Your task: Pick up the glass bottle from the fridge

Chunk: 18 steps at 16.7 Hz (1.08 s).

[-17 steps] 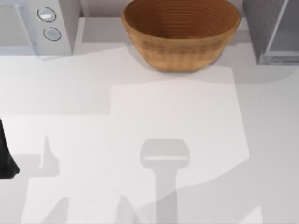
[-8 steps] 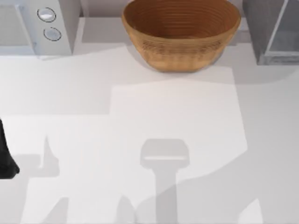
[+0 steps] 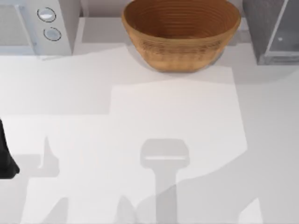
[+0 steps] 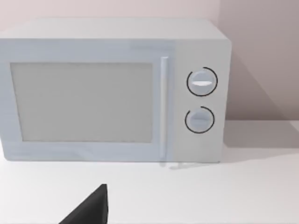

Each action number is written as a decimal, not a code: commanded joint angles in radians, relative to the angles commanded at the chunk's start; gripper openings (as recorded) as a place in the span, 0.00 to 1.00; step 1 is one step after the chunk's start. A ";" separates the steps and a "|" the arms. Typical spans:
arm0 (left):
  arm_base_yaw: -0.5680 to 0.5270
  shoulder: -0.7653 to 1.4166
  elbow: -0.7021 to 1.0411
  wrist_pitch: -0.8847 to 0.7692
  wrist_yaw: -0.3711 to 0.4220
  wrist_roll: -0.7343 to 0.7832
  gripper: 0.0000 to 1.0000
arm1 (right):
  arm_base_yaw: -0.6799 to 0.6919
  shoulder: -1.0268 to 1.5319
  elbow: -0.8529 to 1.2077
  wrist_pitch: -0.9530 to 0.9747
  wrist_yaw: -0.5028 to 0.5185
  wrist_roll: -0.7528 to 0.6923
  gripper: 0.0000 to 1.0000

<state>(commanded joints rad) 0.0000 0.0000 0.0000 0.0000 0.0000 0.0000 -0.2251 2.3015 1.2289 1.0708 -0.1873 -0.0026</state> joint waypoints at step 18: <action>0.000 0.000 0.000 0.000 0.000 0.000 1.00 | -0.002 -0.091 0.015 -0.113 -0.002 0.002 0.00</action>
<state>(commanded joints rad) 0.0000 0.0000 0.0000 0.0000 0.0000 0.0000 -0.2270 2.2108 1.2435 0.9573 -0.1892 -0.0003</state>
